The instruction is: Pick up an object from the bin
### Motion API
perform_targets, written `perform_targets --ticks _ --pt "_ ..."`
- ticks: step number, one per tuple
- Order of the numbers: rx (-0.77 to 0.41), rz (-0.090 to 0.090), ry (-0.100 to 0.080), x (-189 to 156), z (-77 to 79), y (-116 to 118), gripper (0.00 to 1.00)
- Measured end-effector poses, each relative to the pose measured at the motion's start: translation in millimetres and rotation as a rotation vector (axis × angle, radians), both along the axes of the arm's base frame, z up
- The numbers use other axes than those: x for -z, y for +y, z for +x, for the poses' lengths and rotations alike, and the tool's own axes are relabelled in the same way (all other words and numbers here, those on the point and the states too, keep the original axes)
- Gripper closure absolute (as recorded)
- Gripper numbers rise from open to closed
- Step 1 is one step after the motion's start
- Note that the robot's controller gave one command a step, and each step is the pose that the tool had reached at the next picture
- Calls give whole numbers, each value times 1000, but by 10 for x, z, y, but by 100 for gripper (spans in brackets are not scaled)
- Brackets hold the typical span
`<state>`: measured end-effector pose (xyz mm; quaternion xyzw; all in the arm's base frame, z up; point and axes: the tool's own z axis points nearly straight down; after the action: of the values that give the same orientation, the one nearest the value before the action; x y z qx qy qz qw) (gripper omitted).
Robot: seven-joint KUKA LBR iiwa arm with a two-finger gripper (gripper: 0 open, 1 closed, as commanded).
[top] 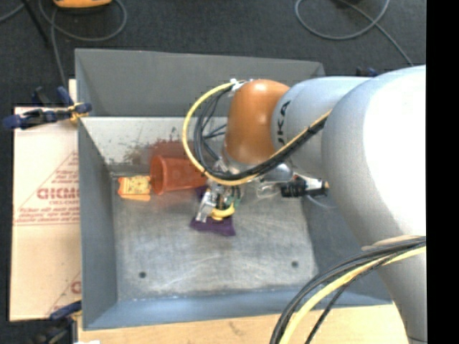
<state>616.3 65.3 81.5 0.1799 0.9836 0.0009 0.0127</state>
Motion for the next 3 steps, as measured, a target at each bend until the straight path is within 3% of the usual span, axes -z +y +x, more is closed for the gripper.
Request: perform_targets --ticks 1,2,3 --pt "0 0 0 0 0 0 100" --pt "4 3 28 -335 -24 16 100" --pt "94 5 20 -677 -45 68 100"
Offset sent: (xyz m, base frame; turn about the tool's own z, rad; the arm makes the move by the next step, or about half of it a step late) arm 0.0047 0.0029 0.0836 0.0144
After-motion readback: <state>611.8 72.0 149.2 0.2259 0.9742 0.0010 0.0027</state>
